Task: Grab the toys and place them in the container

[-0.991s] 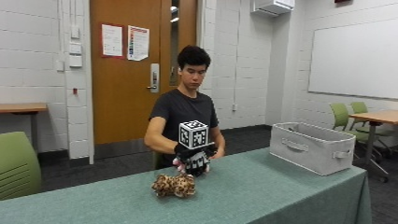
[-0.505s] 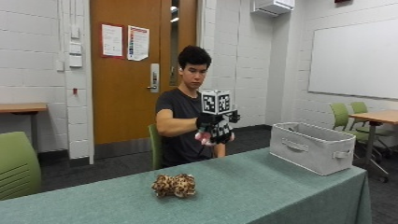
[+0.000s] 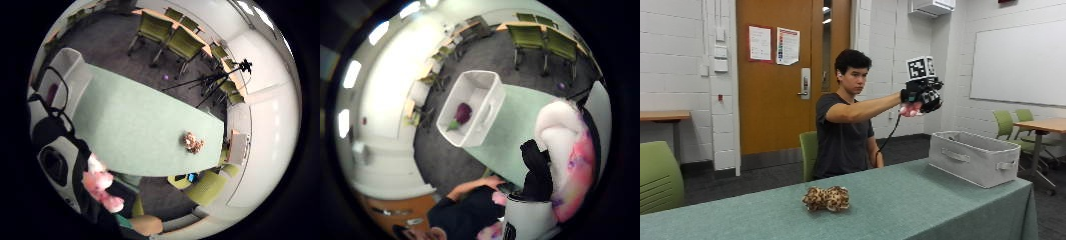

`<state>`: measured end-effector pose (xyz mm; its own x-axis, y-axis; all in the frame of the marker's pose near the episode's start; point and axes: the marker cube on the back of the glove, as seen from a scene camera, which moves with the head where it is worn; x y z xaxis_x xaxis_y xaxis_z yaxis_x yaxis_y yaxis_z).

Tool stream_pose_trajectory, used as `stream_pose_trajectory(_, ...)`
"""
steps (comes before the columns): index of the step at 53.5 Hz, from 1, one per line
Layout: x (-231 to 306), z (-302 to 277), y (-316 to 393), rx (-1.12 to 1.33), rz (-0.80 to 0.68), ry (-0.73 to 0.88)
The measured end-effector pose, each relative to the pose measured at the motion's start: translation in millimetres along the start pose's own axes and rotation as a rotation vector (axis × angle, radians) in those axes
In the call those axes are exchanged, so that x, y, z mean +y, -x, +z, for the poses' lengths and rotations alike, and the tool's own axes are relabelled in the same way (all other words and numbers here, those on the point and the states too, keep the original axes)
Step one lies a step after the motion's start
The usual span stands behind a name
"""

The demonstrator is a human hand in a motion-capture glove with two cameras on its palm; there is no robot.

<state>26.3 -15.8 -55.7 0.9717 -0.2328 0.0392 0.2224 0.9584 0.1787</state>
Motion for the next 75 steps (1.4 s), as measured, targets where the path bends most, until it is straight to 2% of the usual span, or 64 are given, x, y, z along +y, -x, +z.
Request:
stream_pose_trajectory(10,-62,-4,87,0.025,-0.130,-0.036)
stream_pose_trajectory(16,-97,2,149,0.015,-0.102,-0.057)
stream_pose_trajectory(21,-117,14,195,-0.007,-0.166,-0.059)
stream_pose_trajectory(24,-125,23,219,-0.034,-0.258,-0.057)
stream_pose_trajectory(26,-130,29,227,-0.039,-0.259,-0.052)
stream_pose_trajectory(34,-154,50,173,-0.132,-0.213,-0.012)
stream_pose_trajectory(39,-155,63,177,-0.142,-0.214,0.047)
stream_pose_trajectory(45,-155,83,216,-0.039,-0.049,0.172)
stream_pose_trajectory(50,-148,92,233,0.077,-0.097,0.179)
stream_pose_trajectory(52,-142,89,242,0.020,-0.159,0.185)
stream_pose_trajectory(55,-138,85,245,-0.027,-0.148,0.182)
stream_pose_trajectory(62,-128,76,213,-0.001,-0.080,0.179)
stream_pose_trajectory(65,-117,65,201,-0.064,-0.131,0.175)
stream_pose_trajectory(69,-107,54,182,-0.095,-0.114,0.171)
stream_pose_trajectory(75,-82,44,120,0.032,-0.195,0.159)
